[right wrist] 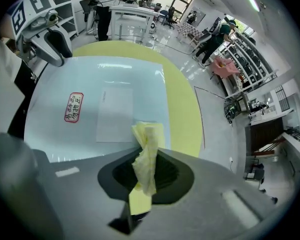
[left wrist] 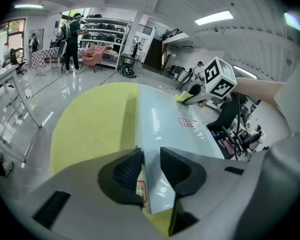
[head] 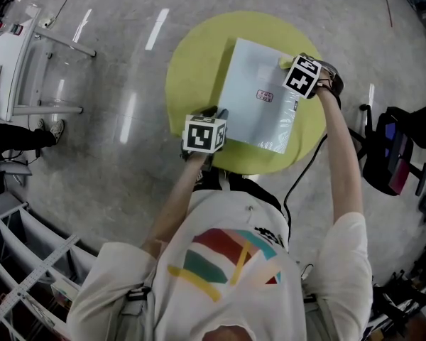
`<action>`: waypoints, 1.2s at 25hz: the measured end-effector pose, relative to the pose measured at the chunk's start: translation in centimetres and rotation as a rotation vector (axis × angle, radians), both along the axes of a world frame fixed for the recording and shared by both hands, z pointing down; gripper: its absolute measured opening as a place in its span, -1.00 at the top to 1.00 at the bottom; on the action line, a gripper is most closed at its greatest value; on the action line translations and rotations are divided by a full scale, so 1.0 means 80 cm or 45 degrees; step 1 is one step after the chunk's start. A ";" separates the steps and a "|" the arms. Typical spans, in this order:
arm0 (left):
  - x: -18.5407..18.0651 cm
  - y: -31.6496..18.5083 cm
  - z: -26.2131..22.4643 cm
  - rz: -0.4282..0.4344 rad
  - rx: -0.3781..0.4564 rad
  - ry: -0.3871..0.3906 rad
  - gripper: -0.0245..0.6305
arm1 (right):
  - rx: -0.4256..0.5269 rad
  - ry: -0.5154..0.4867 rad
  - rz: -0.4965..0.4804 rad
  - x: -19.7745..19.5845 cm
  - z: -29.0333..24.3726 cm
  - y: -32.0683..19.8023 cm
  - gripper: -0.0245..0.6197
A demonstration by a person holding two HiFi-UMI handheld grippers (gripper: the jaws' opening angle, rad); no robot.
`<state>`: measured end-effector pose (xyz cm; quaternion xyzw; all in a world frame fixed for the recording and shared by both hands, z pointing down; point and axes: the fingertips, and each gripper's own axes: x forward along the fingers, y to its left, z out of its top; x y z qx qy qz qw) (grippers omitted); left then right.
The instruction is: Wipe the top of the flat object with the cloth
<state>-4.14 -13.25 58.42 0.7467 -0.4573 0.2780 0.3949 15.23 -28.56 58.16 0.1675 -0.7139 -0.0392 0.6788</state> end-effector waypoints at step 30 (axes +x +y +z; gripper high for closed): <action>-0.001 -0.005 0.000 0.004 0.044 0.024 0.55 | -0.249 -0.126 0.026 -0.016 0.002 0.168 0.84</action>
